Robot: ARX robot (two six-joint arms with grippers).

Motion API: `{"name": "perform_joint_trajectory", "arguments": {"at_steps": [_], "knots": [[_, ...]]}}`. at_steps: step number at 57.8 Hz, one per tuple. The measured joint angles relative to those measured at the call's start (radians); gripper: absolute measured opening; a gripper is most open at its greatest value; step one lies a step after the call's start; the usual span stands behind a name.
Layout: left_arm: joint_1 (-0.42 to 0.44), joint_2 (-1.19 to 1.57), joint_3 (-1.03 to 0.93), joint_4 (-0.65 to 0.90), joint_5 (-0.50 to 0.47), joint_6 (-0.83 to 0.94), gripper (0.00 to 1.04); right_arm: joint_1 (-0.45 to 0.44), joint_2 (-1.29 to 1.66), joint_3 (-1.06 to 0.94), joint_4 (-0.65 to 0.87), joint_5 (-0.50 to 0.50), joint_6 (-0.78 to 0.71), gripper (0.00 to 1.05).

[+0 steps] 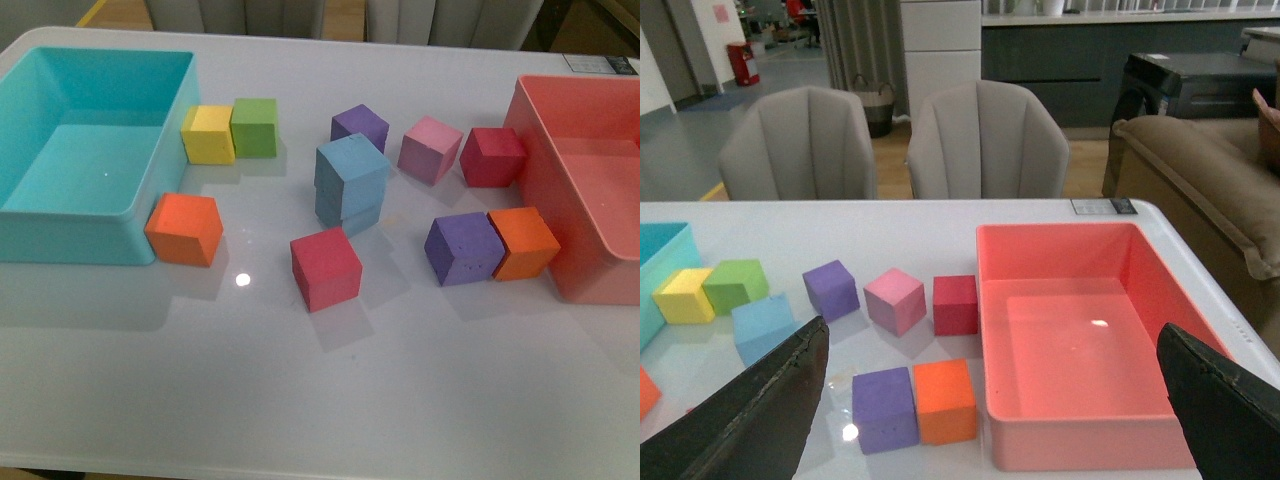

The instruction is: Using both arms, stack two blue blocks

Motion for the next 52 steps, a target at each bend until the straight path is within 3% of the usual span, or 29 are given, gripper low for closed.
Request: {"name": "perform_joint_trajectory", "arguments": {"at_steps": [16,31,41,52], "knots": [[0.0,-0.003,0.0,-0.002,0.0,-0.001,0.04,0.0,0.0,0.0,0.0,0.0,0.0,0.96],[0.0,-0.003,0.0,-0.002,0.0,0.0,0.52,0.0,0.0,0.0,0.0,0.0,0.0,0.96],[0.0,-0.003,0.0,-0.002,0.0,0.0,0.96,0.0,0.0,0.0,0.0,0.0,0.0,0.96],[0.0,-0.003,0.0,-0.002,0.0,0.002,0.96,0.0,0.0,0.0,0.0,0.0,0.0,0.96]]}}
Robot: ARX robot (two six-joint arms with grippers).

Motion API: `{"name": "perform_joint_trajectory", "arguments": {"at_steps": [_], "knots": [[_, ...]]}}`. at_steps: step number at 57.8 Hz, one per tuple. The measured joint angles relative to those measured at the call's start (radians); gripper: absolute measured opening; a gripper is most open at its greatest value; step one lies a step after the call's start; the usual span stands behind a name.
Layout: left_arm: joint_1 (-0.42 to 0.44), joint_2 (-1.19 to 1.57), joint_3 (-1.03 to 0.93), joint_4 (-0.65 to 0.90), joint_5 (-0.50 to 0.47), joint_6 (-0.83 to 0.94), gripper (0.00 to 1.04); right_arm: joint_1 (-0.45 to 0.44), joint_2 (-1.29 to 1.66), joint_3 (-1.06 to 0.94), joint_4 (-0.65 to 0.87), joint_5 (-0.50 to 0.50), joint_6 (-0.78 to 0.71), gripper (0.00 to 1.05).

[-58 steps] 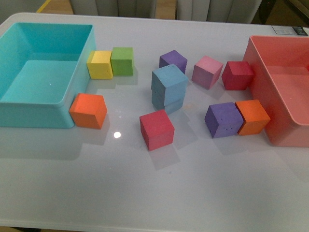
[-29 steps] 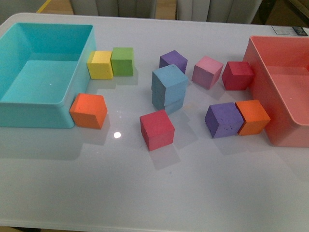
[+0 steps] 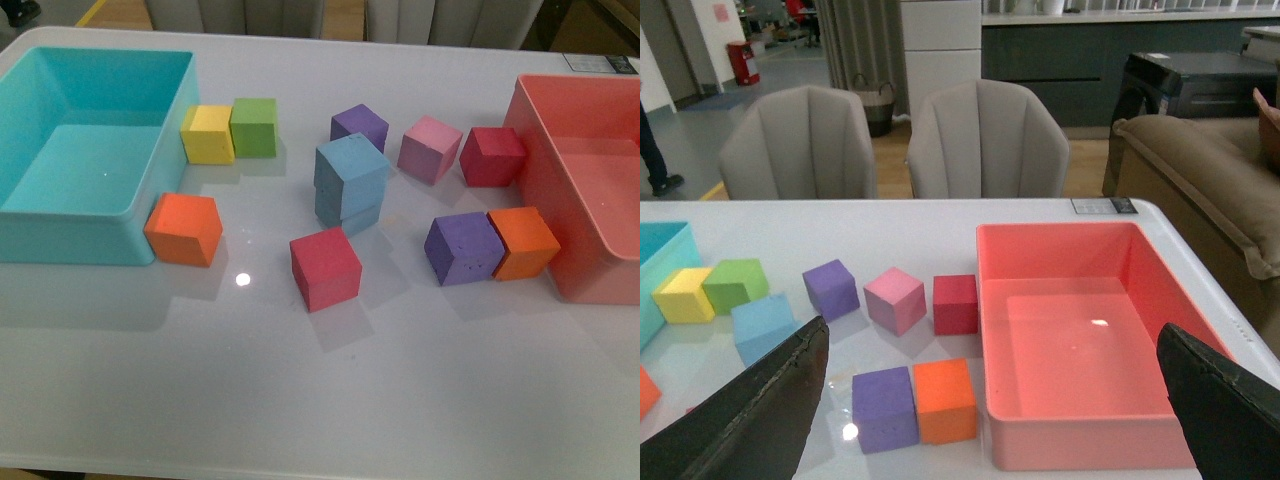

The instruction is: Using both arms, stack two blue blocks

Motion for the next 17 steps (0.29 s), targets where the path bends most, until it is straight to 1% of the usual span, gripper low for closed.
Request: {"name": "perform_joint_trajectory", "arguments": {"at_steps": [17], "knots": [[0.0,0.0,0.0,0.0,0.0,0.0,0.96,0.0,0.0,0.0,0.0,0.0,0.0,0.96]]}}
